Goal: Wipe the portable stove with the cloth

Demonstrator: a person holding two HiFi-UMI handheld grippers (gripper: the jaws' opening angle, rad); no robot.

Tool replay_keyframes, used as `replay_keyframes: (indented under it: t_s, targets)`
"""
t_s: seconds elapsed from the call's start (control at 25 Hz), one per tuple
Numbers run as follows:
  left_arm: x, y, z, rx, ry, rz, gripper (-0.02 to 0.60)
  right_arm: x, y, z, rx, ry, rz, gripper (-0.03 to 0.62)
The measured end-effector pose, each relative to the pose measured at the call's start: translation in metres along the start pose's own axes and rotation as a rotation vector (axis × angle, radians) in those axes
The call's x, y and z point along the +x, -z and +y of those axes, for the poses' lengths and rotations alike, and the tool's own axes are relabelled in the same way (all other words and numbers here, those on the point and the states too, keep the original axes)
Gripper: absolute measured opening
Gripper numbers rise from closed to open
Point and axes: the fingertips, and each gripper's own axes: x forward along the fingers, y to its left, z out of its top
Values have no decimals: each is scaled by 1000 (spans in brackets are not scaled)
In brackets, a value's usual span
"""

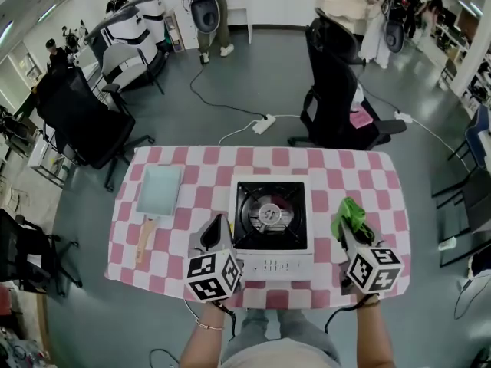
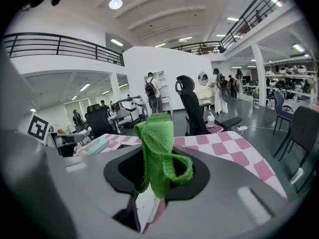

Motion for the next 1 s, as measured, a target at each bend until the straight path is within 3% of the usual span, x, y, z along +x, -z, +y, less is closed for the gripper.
replay_keyframes:
  t_s: [0.28, 0.56, 1.0]
  targets:
    - [6, 12, 18, 8, -42, 23, 0, 24, 7, -17, -123, -6, 94, 109]
    - [13, 27, 36, 7, -82, 52, 0, 54, 19, -21, -362, -9, 215, 109]
    - [25, 35, 52, -13, -140, 70, 0, 105, 26, -22, -654, -78, 355, 109]
